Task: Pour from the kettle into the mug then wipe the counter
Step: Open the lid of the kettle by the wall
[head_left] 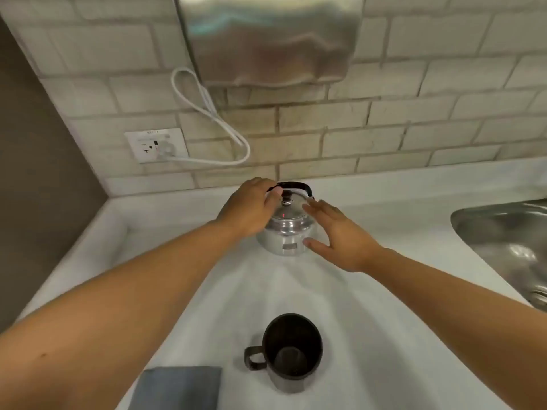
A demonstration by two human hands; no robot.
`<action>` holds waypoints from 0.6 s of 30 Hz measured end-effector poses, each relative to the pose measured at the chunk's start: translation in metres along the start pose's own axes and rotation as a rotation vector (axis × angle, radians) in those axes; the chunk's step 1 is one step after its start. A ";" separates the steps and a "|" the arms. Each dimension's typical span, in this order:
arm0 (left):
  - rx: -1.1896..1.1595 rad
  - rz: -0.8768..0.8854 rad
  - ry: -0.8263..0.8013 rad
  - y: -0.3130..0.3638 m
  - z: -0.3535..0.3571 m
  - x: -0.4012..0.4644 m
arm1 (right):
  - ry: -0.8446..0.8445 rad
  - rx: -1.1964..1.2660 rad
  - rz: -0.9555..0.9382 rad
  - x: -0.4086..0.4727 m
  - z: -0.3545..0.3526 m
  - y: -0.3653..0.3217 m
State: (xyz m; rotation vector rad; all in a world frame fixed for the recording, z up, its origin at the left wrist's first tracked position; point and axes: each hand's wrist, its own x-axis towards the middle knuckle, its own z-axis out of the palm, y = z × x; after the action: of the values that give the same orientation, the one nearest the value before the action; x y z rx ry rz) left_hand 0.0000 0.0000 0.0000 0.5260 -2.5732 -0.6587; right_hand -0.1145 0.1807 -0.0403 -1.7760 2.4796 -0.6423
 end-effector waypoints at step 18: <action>-0.251 -0.499 0.066 -0.047 0.043 0.089 | 0.047 -0.012 -0.115 0.079 0.019 0.011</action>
State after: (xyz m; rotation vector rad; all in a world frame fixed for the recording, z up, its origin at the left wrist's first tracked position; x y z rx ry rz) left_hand -0.0841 -0.0635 -0.0314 1.0946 -2.2573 -1.0898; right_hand -0.1478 0.1055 -0.0442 -1.9425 2.4295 -0.6852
